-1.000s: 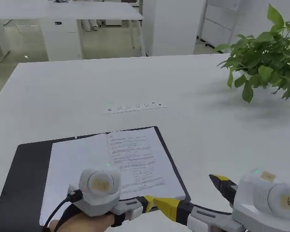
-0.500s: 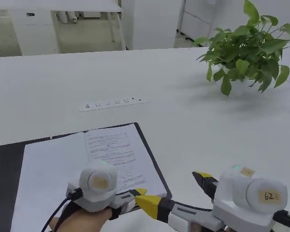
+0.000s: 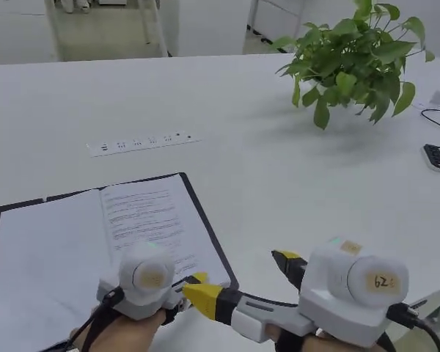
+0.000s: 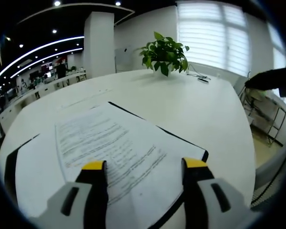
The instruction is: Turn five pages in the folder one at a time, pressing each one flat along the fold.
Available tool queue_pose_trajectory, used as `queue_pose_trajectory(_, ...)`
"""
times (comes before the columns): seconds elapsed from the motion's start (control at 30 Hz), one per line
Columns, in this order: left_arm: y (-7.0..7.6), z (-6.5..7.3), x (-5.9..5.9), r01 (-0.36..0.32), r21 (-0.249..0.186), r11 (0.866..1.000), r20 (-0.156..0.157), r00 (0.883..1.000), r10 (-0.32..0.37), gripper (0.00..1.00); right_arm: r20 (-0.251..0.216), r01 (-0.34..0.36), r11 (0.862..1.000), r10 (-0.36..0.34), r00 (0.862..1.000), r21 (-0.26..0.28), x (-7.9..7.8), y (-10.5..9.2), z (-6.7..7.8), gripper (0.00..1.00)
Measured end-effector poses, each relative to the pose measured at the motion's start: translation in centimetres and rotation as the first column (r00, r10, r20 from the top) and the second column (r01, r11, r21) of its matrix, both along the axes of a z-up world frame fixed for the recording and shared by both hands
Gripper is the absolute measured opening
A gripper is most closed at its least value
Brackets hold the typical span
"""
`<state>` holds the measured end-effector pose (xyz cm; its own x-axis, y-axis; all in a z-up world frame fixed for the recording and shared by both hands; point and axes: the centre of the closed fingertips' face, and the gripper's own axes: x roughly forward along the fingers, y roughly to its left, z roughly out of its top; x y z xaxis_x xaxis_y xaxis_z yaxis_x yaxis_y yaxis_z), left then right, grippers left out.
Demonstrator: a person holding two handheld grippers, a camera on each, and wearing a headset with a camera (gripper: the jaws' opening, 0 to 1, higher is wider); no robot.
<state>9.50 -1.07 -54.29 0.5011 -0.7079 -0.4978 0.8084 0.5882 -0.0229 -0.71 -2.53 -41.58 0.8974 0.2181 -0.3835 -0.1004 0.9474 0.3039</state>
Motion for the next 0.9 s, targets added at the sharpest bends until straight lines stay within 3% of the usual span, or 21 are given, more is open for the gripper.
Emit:
queue_pose_trajectory(0.03,0.2,-0.6,-0.1,-0.006,0.014,1.000,-0.007,1.000,0.006,0.63,0.001,0.001,1.000,-0.001,1.000,0.001,0.1,0.0,0.0,0.99)
queue_pose_trajectory(0.07,0.3,-0.5,-0.1,-0.005,0.012,1.000,0.019,1.000,0.005,0.63,-0.006,0.002,1.000,-0.002,1.000,0.003,0.1,-0.1,-0.3,0.99)
queue_pose_trajectory(0.27,0.5,-0.7,-0.1,-0.024,-0.042,0.999,0.058,0.998,0.026,0.63,-0.015,0.007,1.000,-0.007,1.000,0.013,0.2,-0.2,-0.7,0.99)
queue_pose_trajectory(0.73,0.5,-0.6,0.0,-0.023,-0.096,0.995,0.079,0.996,0.031,0.62,-0.033,0.010,0.999,-0.009,0.999,0.032,0.5,-0.1,-1.3,0.99)
queue_pose_trajectory(0.9,0.6,-0.5,0.1,-0.025,-0.105,0.994,0.083,0.996,0.034,0.57,-0.041,0.006,0.999,-0.005,0.999,0.032,0.6,-0.1,-1.5,0.99)
